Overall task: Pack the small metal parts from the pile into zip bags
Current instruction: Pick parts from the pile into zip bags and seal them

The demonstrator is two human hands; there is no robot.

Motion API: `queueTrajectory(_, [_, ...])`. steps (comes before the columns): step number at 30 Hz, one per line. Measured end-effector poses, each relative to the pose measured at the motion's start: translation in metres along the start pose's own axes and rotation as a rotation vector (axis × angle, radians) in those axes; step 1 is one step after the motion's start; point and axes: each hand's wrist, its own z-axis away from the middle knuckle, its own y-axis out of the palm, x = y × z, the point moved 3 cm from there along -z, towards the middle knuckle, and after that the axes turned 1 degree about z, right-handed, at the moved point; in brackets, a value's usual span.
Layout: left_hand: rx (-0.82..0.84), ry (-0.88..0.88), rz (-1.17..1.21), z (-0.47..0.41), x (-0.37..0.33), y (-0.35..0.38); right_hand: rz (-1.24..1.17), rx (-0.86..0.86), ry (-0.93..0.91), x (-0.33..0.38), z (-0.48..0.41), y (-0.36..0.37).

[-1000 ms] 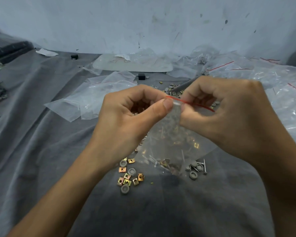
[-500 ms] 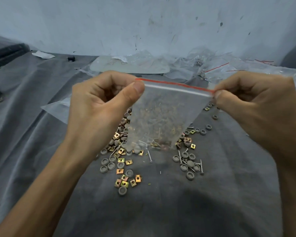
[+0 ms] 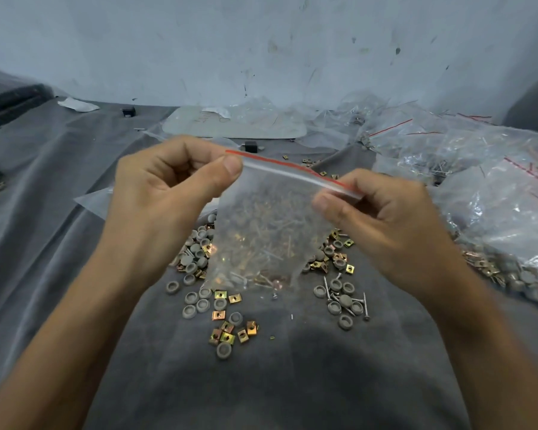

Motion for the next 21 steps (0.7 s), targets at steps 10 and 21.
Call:
queueTrajectory(10, [0.037, -0.037, 0.083, -0.004, 0.006, -0.003, -0.226, -0.024, -0.005, 0.015, 0.007, -0.007])
queueTrajectory(21, [0.158, -0.114, -0.039, -0.003, 0.039, -0.011, -0.213, 0.017, 0.166, 0.018, 0.031, -0.010])
